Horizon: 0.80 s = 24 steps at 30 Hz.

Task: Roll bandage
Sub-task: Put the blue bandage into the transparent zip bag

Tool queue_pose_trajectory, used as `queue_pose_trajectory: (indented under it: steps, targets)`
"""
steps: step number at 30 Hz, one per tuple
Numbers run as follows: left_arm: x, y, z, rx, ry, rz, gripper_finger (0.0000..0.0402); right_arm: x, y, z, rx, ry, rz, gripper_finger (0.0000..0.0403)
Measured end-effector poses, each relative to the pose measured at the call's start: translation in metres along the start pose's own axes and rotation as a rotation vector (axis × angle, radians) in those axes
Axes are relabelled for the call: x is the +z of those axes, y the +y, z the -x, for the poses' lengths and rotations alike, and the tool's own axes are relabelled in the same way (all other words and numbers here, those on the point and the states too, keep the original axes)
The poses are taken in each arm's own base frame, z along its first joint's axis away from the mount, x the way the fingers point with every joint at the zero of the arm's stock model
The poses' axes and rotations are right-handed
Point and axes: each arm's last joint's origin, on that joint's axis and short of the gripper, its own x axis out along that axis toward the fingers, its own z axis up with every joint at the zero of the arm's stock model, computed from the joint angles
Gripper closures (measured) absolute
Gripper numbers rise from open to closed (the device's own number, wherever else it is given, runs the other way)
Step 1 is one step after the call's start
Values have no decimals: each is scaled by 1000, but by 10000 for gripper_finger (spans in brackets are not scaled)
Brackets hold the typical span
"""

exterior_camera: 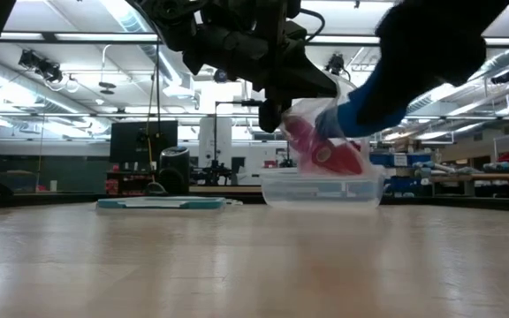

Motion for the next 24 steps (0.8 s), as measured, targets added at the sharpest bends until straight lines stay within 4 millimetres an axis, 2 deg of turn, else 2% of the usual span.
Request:
queue_pose_trajectory:
  steps: [2,4,8,18,24]
  targets:
    - [-1,0,0,1,6,0,401,-1,-7,2,-28,19,12,401]
    - [-1,0,0,-1,11,2,401,3,-11,9,-43,-46,-60,401]
    - [-3,-2,-1,-35,33,4,401,6,-9,18,32,-34,36,402]
    - [1,-17,-2,-253,57,36,401,41,-41,98,284,-130,-83,402]
    - [-5,-39,-7,-349,65,12,401,46,-52,117,345,-153,-119,403]
